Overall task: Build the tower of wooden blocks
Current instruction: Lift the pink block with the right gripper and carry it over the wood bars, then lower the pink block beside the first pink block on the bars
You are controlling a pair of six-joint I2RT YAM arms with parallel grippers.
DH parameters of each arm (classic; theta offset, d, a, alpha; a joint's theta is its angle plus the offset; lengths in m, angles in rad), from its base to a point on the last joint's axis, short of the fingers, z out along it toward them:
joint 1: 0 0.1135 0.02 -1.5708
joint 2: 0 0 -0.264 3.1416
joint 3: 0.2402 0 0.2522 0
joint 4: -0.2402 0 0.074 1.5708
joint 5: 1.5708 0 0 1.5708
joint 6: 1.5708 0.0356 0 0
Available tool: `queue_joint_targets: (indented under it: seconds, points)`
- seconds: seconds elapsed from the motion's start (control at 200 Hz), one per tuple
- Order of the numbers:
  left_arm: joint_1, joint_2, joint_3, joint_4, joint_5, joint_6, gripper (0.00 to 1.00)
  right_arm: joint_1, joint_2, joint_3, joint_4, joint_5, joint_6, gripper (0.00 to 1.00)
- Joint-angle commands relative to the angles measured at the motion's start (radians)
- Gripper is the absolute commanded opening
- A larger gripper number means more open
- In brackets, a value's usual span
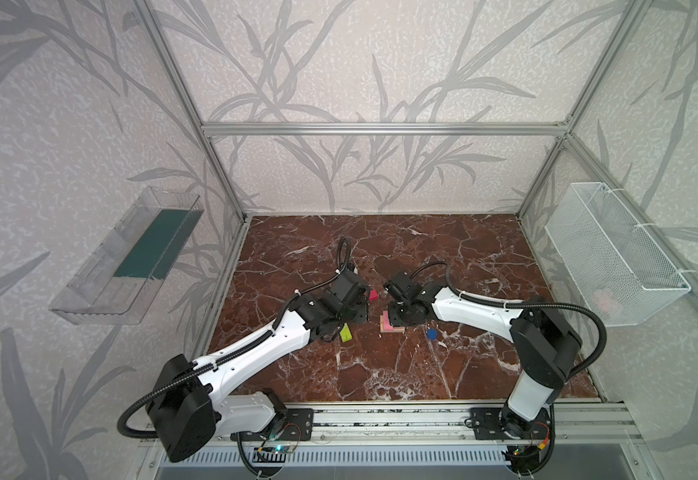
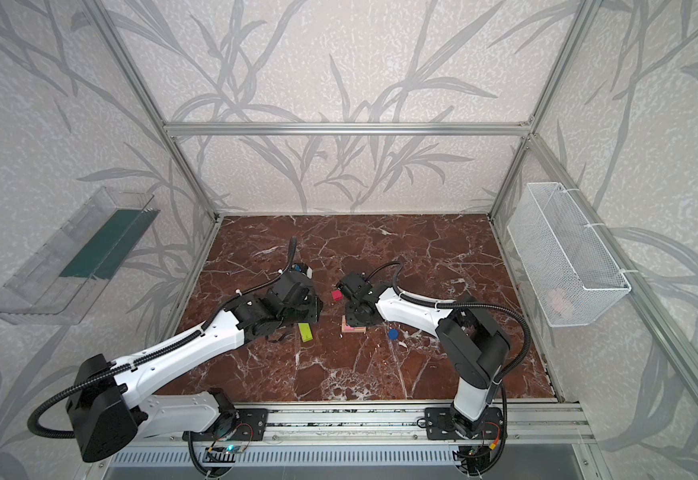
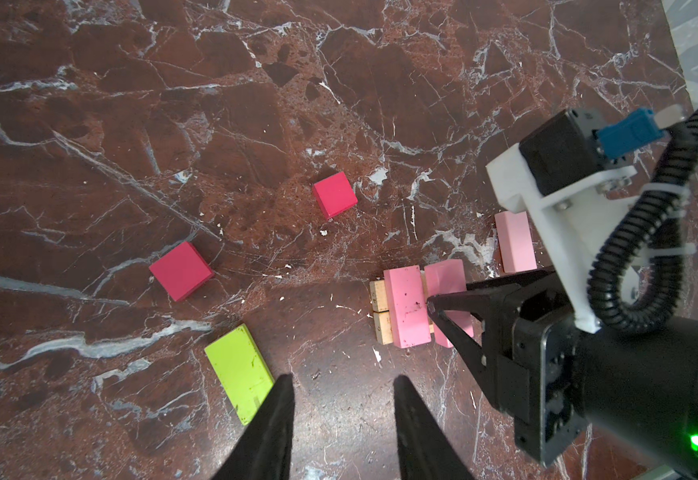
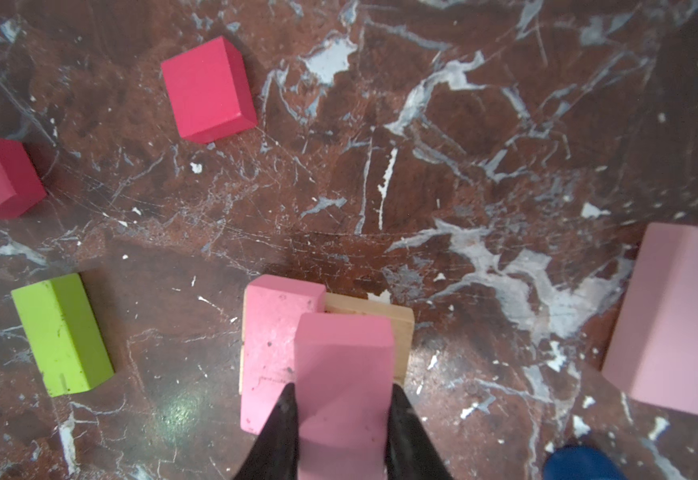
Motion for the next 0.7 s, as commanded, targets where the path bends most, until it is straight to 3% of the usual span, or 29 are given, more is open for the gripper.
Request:
queue_joint_targets:
  seconds: [0.0, 0.695]
  points:
    - [0.007, -0.009, -0.014, 0.005, -0.004, -0.010, 0.39, -0.005, 0.010, 0.020, -0.003, 0.020, 0.014, 0.17]
    - [0.011, -0.005, -0.009, 0.003, 0.001, -0.012, 0.39, -0.011, 0.018, 0.016, 0.002, 0.010, 0.016, 0.30]
